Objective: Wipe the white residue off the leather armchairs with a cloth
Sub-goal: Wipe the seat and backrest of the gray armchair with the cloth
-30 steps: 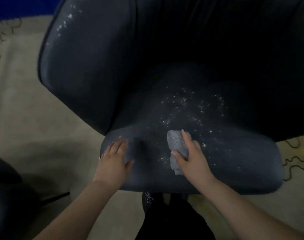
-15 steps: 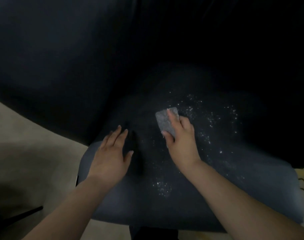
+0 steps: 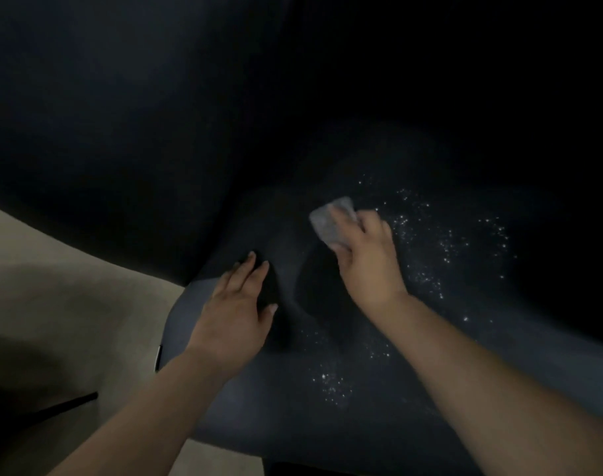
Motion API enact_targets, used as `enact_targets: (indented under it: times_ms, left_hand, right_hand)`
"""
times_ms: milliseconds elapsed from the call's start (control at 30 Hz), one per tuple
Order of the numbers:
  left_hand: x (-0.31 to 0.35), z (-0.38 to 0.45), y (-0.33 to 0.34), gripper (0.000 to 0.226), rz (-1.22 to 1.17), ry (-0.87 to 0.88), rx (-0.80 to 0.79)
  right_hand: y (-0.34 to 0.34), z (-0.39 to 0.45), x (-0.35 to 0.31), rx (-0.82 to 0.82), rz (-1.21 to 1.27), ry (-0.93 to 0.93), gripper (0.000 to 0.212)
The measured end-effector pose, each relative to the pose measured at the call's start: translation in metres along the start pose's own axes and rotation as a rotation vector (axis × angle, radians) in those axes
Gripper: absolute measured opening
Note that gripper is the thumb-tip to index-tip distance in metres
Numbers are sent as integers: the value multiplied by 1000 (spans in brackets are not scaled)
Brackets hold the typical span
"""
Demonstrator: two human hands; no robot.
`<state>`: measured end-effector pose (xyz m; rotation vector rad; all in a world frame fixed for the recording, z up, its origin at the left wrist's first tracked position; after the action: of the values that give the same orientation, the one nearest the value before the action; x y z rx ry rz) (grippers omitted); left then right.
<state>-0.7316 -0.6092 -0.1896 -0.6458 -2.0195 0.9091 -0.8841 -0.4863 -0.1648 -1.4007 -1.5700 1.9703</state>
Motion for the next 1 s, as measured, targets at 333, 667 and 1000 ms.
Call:
enact_targets:
  times_ms: [333,667,1000]
  left_hand:
    - [15,14,0,68,10,18,30]
    - [35,50,-2,73,-22,-2,30]
    - [59,82,-3,74,-75,9,11]
  right_hand:
    - [-13,-2,9,2,46,-150,64]
    - [-7,-26,9,-95,168,-270,56]
    - [-25,112,65,-38,-27,-57,59]
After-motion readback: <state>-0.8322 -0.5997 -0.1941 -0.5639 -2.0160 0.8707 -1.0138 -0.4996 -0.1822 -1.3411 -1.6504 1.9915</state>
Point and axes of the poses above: each hand's wrist, its own z-axis towards the middle knuckle, its own y-axis out of the palm, x = y × z, the point moved 9 cm from there along z, towards the middle knuckle, and after that the axes turned 3 degrees about -z, right-handed, at the moved point
